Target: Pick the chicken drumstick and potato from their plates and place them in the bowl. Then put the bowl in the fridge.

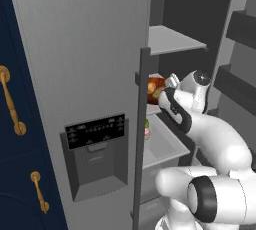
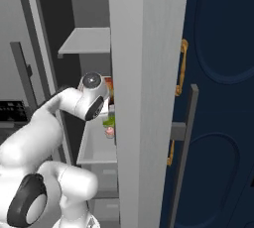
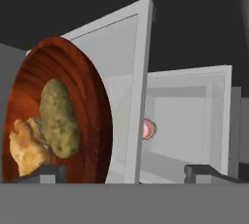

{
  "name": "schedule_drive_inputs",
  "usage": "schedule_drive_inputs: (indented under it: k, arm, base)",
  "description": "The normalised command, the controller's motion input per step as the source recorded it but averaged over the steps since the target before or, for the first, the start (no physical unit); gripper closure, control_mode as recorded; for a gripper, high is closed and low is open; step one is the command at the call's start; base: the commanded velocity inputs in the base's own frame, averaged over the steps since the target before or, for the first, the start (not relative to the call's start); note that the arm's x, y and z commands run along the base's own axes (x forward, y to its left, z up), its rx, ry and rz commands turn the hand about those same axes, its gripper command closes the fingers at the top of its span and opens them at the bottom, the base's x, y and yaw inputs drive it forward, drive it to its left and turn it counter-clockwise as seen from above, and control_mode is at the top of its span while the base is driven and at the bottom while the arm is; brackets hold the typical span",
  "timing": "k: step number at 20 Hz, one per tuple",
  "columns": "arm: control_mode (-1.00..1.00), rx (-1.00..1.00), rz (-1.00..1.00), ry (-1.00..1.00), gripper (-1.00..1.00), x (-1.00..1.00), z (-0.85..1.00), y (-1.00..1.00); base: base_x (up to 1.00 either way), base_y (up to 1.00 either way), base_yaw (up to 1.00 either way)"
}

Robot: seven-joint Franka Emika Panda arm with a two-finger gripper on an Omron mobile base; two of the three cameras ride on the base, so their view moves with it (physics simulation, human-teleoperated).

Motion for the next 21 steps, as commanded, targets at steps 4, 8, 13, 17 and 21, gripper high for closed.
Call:
schedule_drive_inputs:
  k: [4, 8, 13, 17, 21]
  arm:
    - [-1.00, 0.00, -0.04, -0.09, -1.00, -1.00, 0.71, 0.00]
    - [-1.00, 0.00, 0.00, -0.02, -1.00, -0.92, 0.31, 0.14]
    - [-1.00, -0.06, 0.00, 0.03, -1.00, -0.98, 0.57, 0.26]
    - [-1.00, -0.03, 0.00, 0.03, -1.00, -1.00, 0.61, 0.09]
    - [-1.00, -0.02, 0.05, 0.08, -1.00, -0.64, 0.58, 0.00]
  base:
    - [0.00, 0.00, 0.00]
    - [0.00, 0.00, 0.00]
    - [0.00, 0.00, 0.00]
    - [0.00, 0.00, 0.00]
    - [0.00, 0.00, 0.00]
